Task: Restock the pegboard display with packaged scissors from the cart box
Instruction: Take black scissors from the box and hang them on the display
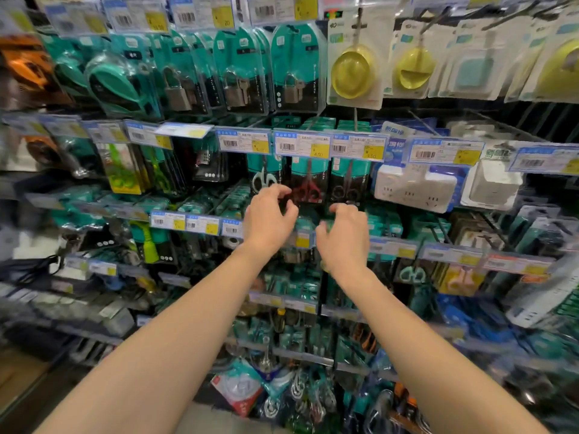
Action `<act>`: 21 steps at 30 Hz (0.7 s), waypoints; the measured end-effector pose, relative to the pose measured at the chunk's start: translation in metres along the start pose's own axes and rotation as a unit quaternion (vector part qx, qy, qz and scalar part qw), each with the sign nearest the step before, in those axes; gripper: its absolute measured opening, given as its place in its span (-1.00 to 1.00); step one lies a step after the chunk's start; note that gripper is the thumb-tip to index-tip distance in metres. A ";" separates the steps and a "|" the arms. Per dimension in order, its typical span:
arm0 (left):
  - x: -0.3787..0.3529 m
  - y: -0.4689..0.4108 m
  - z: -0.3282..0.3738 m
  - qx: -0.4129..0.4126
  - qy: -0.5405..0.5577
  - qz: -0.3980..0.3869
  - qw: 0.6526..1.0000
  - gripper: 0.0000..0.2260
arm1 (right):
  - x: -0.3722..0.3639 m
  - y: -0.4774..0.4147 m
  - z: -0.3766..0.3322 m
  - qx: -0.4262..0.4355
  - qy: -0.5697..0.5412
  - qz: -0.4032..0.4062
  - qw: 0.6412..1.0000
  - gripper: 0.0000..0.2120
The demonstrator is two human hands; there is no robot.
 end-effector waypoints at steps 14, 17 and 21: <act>0.201 0.155 -0.257 0.160 -0.292 -0.020 0.943 -0.67 | -0.231 0.106 -0.264 0.301 0.027 -0.262 0.916 -0.54; 0.266 0.217 -0.335 0.217 -0.321 -0.036 0.921 -0.67 | -0.300 0.151 -0.335 0.308 0.023 -0.333 0.891 -0.62; 0.350 0.304 -0.442 0.311 -0.337 -0.060 0.887 -0.66 | -0.396 0.223 -0.422 0.303 0.039 -0.435 0.847 -0.70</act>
Point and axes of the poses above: each hand's wrist, its own y-axis away from the middle knuckle, its own x-axis out of the back of the hand, z = x × y, the point moved 7 cm from there along -y, towards the middle knuckle, and after that the axes turned 10 degrees about -z, right-handed, at the moved point
